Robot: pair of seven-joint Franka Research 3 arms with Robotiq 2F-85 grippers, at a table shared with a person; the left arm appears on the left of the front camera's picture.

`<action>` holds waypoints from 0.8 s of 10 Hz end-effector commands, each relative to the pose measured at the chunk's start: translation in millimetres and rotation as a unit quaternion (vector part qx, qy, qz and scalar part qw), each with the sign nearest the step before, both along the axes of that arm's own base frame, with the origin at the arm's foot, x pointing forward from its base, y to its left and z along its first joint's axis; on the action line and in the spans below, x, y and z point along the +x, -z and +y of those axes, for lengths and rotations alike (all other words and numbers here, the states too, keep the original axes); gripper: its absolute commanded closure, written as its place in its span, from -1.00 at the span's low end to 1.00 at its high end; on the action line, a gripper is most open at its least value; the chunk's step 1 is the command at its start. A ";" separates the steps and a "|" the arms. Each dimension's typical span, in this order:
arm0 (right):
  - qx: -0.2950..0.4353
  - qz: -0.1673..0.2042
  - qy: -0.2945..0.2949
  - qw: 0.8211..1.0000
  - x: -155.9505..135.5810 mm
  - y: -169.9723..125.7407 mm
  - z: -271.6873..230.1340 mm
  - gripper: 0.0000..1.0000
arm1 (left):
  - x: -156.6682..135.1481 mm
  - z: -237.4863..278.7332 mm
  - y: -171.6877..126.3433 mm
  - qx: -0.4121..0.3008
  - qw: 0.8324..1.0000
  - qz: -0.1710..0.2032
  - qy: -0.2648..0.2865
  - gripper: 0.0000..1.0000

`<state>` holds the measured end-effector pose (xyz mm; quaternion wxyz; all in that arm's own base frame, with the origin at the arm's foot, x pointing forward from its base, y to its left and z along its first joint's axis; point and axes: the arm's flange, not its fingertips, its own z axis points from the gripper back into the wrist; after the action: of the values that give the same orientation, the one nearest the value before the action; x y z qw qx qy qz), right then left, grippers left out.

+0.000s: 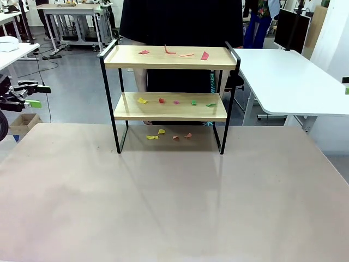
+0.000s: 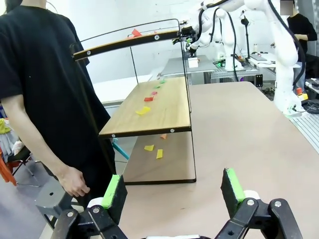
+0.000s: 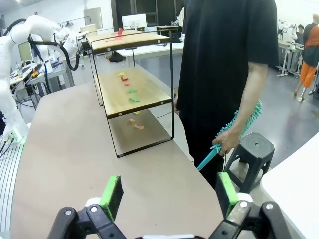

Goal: Clean the shelf.
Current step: Pick up the Duster handed by the human.

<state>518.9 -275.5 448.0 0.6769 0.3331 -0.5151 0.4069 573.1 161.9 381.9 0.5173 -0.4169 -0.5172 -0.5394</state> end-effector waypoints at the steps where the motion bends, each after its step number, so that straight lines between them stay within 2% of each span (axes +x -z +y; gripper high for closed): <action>1: 0.013 -0.019 -0.003 1.000 5.9 -2.6 -3.5 -1.00 | 6.5 2.8 -0.2 -0.023 1.000 0.002 0.002 -1.00; 4: 0.015 -0.021 0.000 1.000 5.3 -4.2 -4.8 -1.00 | 6.3 1.2 0.5 -0.027 1.000 0.015 0.003 -1.00; 5: 0.025 -0.014 -0.015 0.999 4.7 -4.0 -5.3 -1.00 | 6.9 0.6 0.5 -0.040 0.999 0.020 -0.010 -1.00; 6: 0.003 -0.002 0.001 1.000 -1.0 -0.9 -2.8 -1.00 | 0.1 0.6 7.2 -0.008 1.000 0.010 0.005 -1.00; 8: 0.003 -0.002 0.001 1.000 -1.0 -0.9 -2.8 -1.00 | 0.1 0.6 7.2 -0.008 1.000 0.010 0.005 -1.00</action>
<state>517.7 -279.7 448.3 0.6733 0.3378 -0.5170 0.4065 574.3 162.5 375.5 0.5183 -0.4304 -0.5172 -0.5278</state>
